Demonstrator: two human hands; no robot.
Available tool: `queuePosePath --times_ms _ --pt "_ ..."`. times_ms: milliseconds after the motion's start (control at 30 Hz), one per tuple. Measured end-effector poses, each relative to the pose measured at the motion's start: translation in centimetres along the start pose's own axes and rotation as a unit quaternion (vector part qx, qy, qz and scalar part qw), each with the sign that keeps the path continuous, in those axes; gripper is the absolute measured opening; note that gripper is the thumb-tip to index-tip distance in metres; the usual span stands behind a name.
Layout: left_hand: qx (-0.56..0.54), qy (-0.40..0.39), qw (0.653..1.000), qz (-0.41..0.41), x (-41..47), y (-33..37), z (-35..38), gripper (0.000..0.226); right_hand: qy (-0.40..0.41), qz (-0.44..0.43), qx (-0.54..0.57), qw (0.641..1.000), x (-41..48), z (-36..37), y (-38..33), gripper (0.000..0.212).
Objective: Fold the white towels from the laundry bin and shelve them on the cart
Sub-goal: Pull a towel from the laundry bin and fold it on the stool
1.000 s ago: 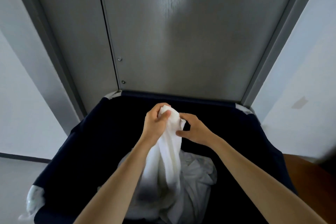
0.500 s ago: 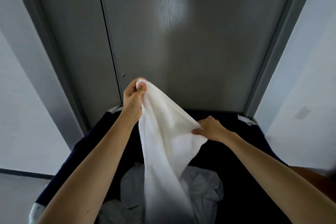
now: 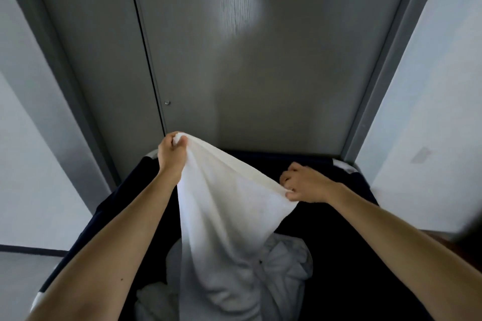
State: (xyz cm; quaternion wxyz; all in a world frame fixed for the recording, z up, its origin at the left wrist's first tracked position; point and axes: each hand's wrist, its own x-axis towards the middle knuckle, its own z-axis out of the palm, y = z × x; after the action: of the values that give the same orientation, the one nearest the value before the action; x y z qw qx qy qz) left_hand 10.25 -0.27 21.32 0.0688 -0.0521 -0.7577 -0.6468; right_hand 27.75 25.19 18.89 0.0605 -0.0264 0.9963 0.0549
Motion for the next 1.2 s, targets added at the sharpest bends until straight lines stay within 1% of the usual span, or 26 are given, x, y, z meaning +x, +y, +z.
queuePosePath --times_ms 33,100,200,300,333,367,467,533,567,633,667,700,733,767,833,867,933,1000,1067,1133,1200 --pt "-0.013 -0.008 1.0 -0.001 -0.4 0.2 0.3 0.025 -0.02 0.0 0.029 0.999 0.1 1.2 -0.4 0.029" --pt "-0.034 -0.028 0.999 0.002 -1.1 0.4 0.9 0.02 -0.042 0.016 0.121 0.992 -0.1 3.1 -1.2 0.031" --pt "-0.055 -0.058 0.997 0.018 -1.6 0.8 1.5 0.011 -0.024 0.044 0.2 0.979 0.2 4.2 -2.9 0.039" --pt "-0.09 -0.065 0.994 0.024 -1.4 1.4 1.7 0.008 -0.038 0.097 0.309 0.945 1.0 4.4 -4.6 0.044" --pt "-0.107 -0.063 0.992 0.023 -1.3 1.6 1.8 0.008 -0.048 0.106 0.325 0.938 1.2 4.3 -5.0 0.046" --pt "-0.126 -0.062 0.99 0.022 -1.2 1.9 1.8 0.01 -0.052 0.11 0.322 0.939 1.4 4.4 -5.2 0.051" --pt "-0.153 -0.059 0.986 0.023 -0.8 2.6 2.1 0.019 -0.048 0.115 0.258 0.958 1.6 4.7 -5.5 0.068" --pt "-0.156 -0.044 0.987 0.023 -0.4 3.0 2.0 0.018 -0.037 0.109 0.219 0.969 1.9 4.5 -5.5 0.077" --pt "-0.159 -0.032 0.987 0.019 -0.1 3.2 2.0 0.015 -0.03 0.094 0.187 0.977 2.0 4.4 -5.4 0.075" --pt "-0.166 -0.005 0.986 0.011 0.8 3.3 1.6 0.011 -0.039 0.053 0.049 0.997 1.9 4.1 -4.7 0.059" --pt "-0.171 0.01 0.985 0.009 1.3 3.3 1.4 0.01 -0.053 0.06 -0.024 0.997 1.7 3.6 -4.3 0.052" --pt "-0.173 0.023 0.985 0.006 1.9 3.3 1.2 0.01 -0.068 0.091 -0.066 0.991 1.4 3.2 -3.9 0.048" --pt "-0.172 0.032 0.985 0.007 2.4 3.3 0.9 0.01 -0.072 0.126 -0.084 0.986 1.1 2.7 -3.4 0.046" --pt "-0.168 0.034 0.985 0.008 2.8 3.4 0.7 0.009 -0.068 0.157 -0.074 0.982 1.0 2.4 -2.9 0.043" --pt "-0.16 0.043 0.986 0.002 3.5 3.4 0.2 0.014 -0.032 0.18 -0.018 0.983 1.1 1.3 -2.0 0.041" --pt "-0.158 0.062 0.986 -0.006 3.9 3.2 -0.2 0.019 -0.001 0.195 0.034 0.98 1.1 0.5 -1.6 0.043" --pt "-0.132 0.093 0.987 -0.011 4.4 2.3 -1.2 0.022 0.073 0.239 0.146 0.957 1.0 -0.9 -0.7 0.045" --pt "-0.077 0.076 0.994 -0.007 4.4 0.9 -2.2 0.012 0.122 0.263 0.217 0.932 0.6 -2.4 0.2 0.039" --pt "-0.027 0.05 0.998 -0.001 4.2 -0.4 -2.8 0.013 0.129 0.281 0.273 0.911 0.3 -3.5 0.9 0.033" --pt "0.047 0.019 0.998 0.02 3.9 -0.7 -3.1 0.014 0.137 0.291 0.294 0.9 0.2 -4.3 1.2 0.031" --pt "0.116 0.003 0.993 0.035 3.9 0.5 -3.2 0.015 0.167 0.293 0.303 0.891 0.2 -5.6 1.4 0.029"
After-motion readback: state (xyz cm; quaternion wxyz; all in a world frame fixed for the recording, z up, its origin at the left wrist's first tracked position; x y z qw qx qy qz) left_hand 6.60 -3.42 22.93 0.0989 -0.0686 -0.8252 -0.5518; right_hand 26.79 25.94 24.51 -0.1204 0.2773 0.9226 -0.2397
